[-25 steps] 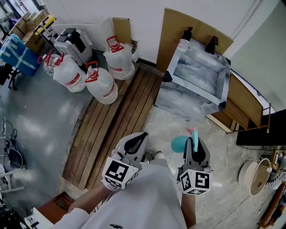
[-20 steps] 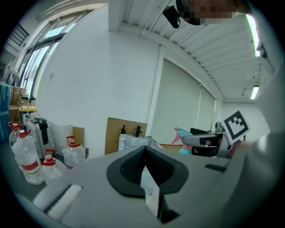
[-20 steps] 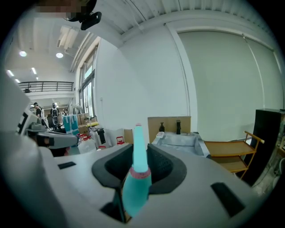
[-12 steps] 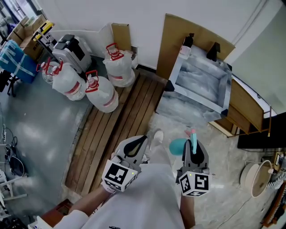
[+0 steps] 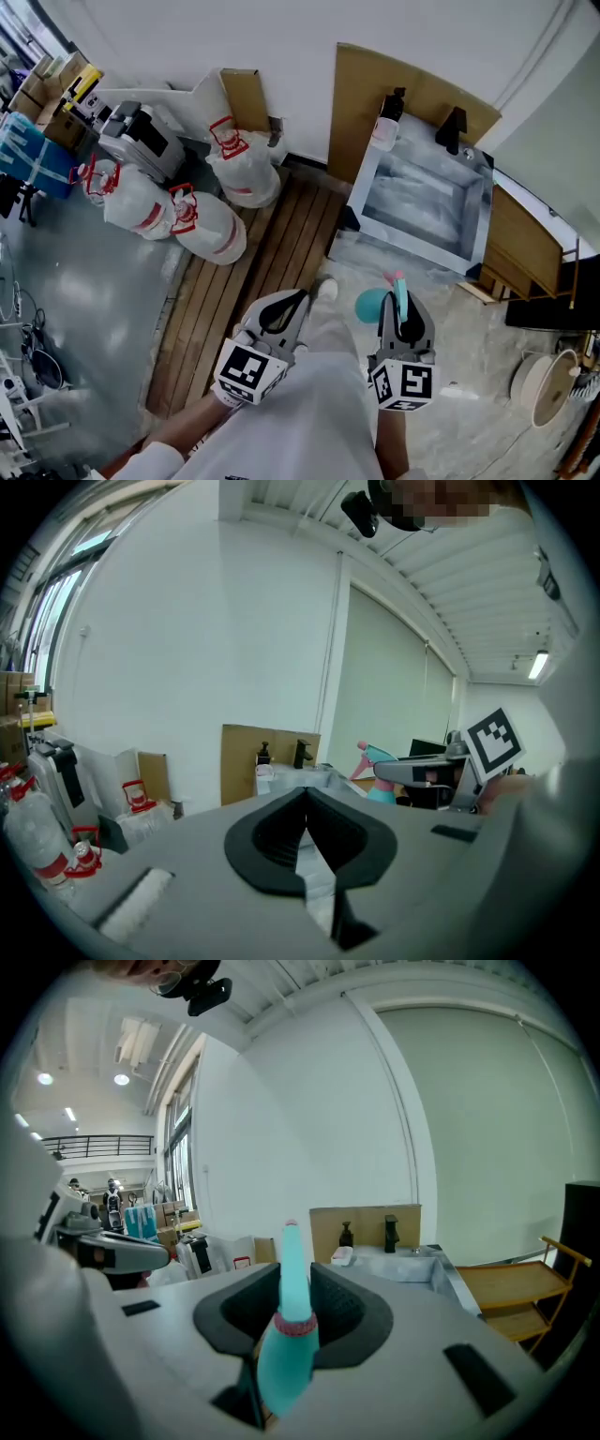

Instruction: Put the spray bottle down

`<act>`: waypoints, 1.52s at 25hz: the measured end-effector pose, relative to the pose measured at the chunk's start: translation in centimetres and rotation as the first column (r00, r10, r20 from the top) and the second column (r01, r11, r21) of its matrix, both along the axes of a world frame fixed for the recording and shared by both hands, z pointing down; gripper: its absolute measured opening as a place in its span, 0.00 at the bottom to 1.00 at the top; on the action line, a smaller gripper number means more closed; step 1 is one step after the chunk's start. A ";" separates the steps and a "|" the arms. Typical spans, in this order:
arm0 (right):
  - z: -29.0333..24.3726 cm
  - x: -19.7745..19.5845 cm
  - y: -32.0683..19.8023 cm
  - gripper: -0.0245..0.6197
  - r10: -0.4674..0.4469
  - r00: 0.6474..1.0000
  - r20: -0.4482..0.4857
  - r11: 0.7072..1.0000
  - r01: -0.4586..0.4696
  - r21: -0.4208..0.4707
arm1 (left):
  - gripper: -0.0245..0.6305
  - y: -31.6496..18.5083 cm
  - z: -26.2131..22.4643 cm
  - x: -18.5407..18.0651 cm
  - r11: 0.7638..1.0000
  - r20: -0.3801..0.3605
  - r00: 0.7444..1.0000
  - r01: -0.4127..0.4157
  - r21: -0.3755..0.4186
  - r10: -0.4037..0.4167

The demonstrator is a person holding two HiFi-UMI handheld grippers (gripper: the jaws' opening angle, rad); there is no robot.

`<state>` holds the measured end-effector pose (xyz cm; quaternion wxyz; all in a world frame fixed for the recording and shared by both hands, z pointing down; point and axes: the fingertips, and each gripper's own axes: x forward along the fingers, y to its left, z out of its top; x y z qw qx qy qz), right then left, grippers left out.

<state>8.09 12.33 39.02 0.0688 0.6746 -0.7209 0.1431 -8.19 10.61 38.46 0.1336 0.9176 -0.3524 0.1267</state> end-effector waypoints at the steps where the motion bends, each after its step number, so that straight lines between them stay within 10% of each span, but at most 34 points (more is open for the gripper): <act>1: -0.1 0.5 -1.4 0.18 -0.001 1.000 0.002 1.000 0.001 0.002 | 0.04 -1.5 -0.1 0.6 1.000 0.008 1.000 -0.005 0.001 0.005; 13: 1.3 5.8 -16.6 0.18 -0.112 0.993 -0.040 0.994 0.112 0.014 | 0.04 -16.4 -1.3 7.5 0.999 0.074 0.997 0.001 0.043 -0.004; 38: 5.4 4.6 -28.0 0.18 -0.169 0.983 -0.068 0.981 0.174 0.088 | 0.04 -23.4 0.9 10.5 1.000 0.037 0.999 0.030 0.003 -0.030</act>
